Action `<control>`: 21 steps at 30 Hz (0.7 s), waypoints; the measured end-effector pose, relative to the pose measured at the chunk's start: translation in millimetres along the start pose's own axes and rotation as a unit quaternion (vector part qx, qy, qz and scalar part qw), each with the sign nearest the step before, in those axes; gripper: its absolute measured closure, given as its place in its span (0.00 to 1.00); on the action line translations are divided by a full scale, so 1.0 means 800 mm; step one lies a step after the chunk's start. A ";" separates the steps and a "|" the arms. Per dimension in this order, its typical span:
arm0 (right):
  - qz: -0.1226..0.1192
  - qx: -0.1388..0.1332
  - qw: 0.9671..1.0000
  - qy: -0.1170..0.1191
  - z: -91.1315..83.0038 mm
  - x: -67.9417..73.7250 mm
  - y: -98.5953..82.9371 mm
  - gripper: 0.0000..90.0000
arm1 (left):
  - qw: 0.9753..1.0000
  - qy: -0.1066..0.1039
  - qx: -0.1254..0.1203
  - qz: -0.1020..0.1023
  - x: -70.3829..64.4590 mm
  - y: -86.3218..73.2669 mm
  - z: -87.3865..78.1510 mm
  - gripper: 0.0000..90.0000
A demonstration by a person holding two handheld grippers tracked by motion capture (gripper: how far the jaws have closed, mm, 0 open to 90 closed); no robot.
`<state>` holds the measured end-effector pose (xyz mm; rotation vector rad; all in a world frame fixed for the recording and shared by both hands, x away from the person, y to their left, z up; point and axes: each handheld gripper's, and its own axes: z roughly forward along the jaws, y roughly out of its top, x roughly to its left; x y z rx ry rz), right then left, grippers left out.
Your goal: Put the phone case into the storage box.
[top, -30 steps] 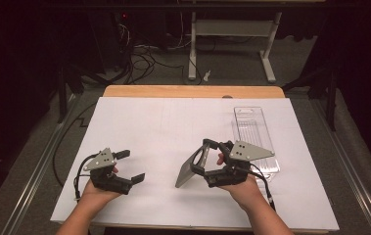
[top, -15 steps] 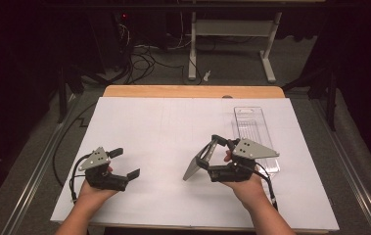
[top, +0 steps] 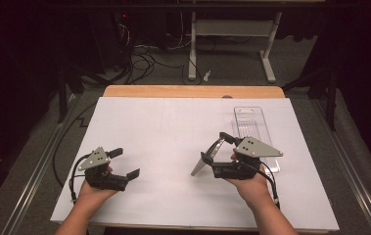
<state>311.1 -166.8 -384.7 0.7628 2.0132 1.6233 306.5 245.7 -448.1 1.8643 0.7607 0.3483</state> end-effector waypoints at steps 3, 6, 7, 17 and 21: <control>-0.002 0.004 1.000 -0.014 -0.002 -0.002 0.001 0.15 | 1.000 0.004 0.002 -0.001 0.000 0.000 0.000 0.00; -0.004 0.008 1.000 -0.027 -0.004 -0.003 0.001 0.15 | 1.000 0.005 0.002 -0.005 0.002 -0.001 0.000 0.00; -0.005 0.007 1.000 -0.029 -0.005 -0.004 0.001 0.15 | 1.000 0.007 0.001 -0.006 0.002 -0.001 0.000 0.00; -0.002 0.003 0.998 -0.065 -0.010 -0.013 -0.001 0.15 | 1.000 0.016 -0.003 -0.010 0.004 -0.002 -0.002 0.00; 0.000 -0.006 0.997 -0.079 -0.012 -0.016 -0.005 0.15 | 1.000 0.023 -0.007 -0.014 0.005 -0.002 -0.004 0.00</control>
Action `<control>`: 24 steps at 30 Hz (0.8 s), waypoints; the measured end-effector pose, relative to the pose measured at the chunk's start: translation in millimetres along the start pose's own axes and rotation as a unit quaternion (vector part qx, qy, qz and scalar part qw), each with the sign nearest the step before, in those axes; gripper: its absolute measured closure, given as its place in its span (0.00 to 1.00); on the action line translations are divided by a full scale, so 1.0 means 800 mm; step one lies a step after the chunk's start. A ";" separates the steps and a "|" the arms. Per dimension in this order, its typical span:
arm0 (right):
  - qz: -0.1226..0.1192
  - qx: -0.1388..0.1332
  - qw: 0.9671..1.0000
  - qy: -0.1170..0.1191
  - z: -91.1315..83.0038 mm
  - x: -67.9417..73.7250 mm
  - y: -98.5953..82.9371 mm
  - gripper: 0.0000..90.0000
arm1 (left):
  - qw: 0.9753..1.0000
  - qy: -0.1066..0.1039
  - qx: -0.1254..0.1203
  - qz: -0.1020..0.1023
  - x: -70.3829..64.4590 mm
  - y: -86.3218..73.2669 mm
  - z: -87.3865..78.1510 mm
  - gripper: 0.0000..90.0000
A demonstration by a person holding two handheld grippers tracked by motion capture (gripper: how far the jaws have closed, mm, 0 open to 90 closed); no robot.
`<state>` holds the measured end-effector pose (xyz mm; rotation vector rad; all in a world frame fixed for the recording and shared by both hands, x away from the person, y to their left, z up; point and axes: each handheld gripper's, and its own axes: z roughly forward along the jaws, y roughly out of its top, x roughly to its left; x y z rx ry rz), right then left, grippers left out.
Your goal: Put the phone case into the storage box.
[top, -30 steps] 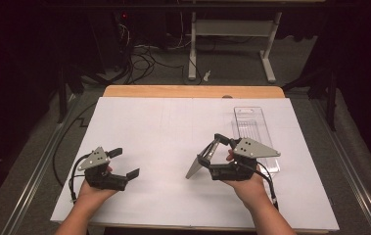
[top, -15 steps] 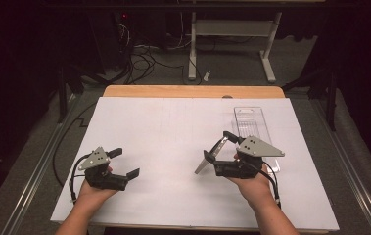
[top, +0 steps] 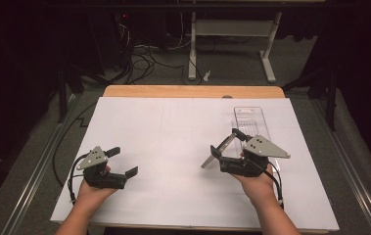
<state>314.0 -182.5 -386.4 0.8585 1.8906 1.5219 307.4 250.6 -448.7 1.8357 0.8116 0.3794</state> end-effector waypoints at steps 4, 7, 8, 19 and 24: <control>0.005 -0.015 1.000 -0.010 -0.002 -0.003 -0.005 0.15 | 1.000 0.002 -0.001 -0.003 0.002 -0.001 -0.001 0.00; 0.006 -0.030 0.999 -0.019 -0.005 -0.005 -0.005 0.15 | 1.000 0.004 -0.001 -0.004 0.002 -0.002 -0.001 0.00; 0.006 -0.030 0.999 -0.019 -0.005 -0.005 -0.005 0.15 | 1.000 0.004 -0.001 -0.005 0.002 -0.002 -0.001 0.00; 0.005 -0.076 0.997 -0.028 -0.017 -0.009 0.001 0.15 | 1.000 0.008 -0.001 -0.006 0.002 -0.002 0.000 0.00; 0.005 -0.089 0.996 -0.030 -0.022 -0.010 0.005 0.15 | 1.000 0.009 -0.002 -0.008 0.003 -0.002 0.000 0.00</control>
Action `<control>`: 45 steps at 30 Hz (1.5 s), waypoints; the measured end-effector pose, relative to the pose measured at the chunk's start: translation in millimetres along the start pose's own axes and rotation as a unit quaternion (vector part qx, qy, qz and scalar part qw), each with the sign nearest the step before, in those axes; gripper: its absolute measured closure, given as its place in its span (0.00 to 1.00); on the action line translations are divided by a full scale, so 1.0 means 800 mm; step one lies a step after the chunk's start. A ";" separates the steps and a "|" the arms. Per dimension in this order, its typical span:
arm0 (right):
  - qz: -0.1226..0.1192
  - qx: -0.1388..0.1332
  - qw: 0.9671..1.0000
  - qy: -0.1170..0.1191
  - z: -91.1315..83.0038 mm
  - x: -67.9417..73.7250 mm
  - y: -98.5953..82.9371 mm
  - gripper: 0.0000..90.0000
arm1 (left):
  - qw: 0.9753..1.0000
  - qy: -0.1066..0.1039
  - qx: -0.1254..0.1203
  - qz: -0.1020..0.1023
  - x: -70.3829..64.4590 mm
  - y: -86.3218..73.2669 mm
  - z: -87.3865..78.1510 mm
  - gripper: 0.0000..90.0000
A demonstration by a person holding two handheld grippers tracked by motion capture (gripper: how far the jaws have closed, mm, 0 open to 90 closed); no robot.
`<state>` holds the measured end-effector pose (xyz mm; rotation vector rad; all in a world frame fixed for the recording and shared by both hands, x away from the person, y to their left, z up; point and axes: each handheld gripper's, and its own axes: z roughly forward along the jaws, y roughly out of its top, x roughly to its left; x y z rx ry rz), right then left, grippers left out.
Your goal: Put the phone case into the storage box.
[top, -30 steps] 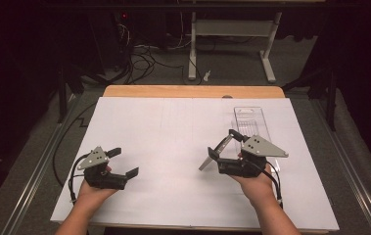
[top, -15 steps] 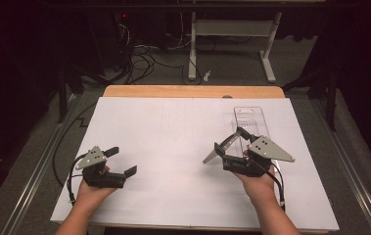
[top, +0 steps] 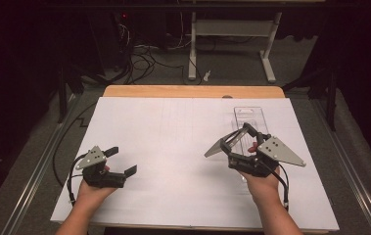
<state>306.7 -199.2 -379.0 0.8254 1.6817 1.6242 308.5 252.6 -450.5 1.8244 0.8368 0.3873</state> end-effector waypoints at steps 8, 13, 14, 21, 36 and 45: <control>-0.005 -0.013 1.000 -0.006 -0.007 -0.002 0.011 0.15 | 1.000 -0.001 0.000 0.000 0.000 0.000 0.000 0.00; -0.004 -0.021 1.000 -0.011 -0.011 -0.004 0.016 0.15 | 1.000 -0.001 0.000 0.000 0.000 0.000 0.000 0.00; -0.004 -0.023 1.000 -0.012 -0.013 -0.005 0.018 0.15 | 1.000 -0.001 -0.001 0.000 0.000 0.000 0.000 0.00; 0.001 -0.037 0.999 -0.024 -0.021 -0.013 0.025 0.15 | 1.000 0.000 0.000 0.000 0.000 0.000 0.000 0.00; -0.002 -0.048 0.997 -0.055 -0.035 -0.028 0.034 0.15 | 1.000 0.002 0.002 0.000 0.001 -0.001 0.000 0.00; -0.001 -0.051 0.996 -0.078 -0.042 -0.040 0.034 0.15 | 1.000 0.002 0.003 -0.001 0.001 -0.001 0.001 0.00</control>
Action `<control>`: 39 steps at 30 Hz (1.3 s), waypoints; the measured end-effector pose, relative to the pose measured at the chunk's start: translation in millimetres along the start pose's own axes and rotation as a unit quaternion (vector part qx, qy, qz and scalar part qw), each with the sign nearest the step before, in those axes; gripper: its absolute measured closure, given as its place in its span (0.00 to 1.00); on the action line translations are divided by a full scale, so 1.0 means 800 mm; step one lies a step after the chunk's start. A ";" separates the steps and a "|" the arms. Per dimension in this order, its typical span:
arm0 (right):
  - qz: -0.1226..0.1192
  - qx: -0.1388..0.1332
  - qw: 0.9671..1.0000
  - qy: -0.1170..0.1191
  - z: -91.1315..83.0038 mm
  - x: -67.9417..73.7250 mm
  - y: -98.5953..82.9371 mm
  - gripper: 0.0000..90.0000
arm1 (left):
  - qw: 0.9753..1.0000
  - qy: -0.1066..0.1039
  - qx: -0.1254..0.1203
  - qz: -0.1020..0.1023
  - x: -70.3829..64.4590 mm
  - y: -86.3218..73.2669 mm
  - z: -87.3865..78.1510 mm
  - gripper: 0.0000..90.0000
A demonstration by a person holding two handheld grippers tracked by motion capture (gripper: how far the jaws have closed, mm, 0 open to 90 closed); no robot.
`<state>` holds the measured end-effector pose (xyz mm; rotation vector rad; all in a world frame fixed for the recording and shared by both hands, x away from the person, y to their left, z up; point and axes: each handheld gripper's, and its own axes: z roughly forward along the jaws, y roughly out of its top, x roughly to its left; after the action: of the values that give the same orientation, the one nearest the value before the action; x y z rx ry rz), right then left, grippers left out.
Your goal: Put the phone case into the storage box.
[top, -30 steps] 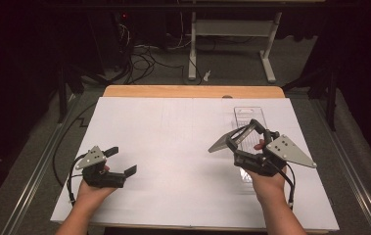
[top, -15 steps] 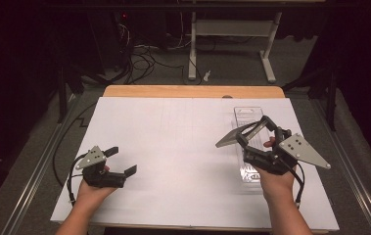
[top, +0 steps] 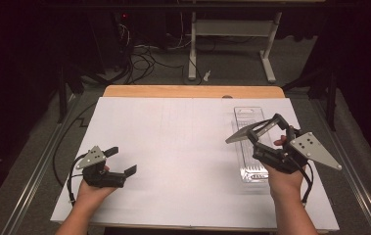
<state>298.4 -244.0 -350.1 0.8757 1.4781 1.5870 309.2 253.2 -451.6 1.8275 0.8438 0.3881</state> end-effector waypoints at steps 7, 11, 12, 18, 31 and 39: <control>0.002 0.000 1.000 -0.014 -0.002 -0.008 -0.001 0.15 | 1.000 0.000 0.000 -0.001 0.000 0.000 0.000 0.00; 0.001 0.000 1.000 -0.020 -0.004 -0.011 -0.001 0.15 | 1.000 0.000 -0.002 -0.002 0.000 0.000 -0.001 0.00; 0.001 0.000 1.000 -0.022 -0.004 -0.012 -0.001 0.15 | 1.000 0.000 -0.002 -0.001 0.000 0.000 -0.001 0.00; -0.002 0.002 0.999 -0.036 -0.005 -0.018 -0.003 0.15 | 1.000 0.000 -0.003 -0.001 0.001 0.000 -0.001 0.00; -0.013 0.008 0.998 -0.069 -0.011 -0.032 -0.007 0.15 | 1.000 0.004 -0.003 0.004 0.000 0.001 -0.002 0.00; -0.017 0.007 0.997 -0.079 -0.014 -0.034 -0.005 0.15 | 1.000 0.006 -0.007 0.014 -0.003 0.001 -0.001 0.01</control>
<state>301.7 -273.4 -354.6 0.9570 1.3859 1.4492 307.2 251.9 -450.6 1.8268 0.8237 0.4228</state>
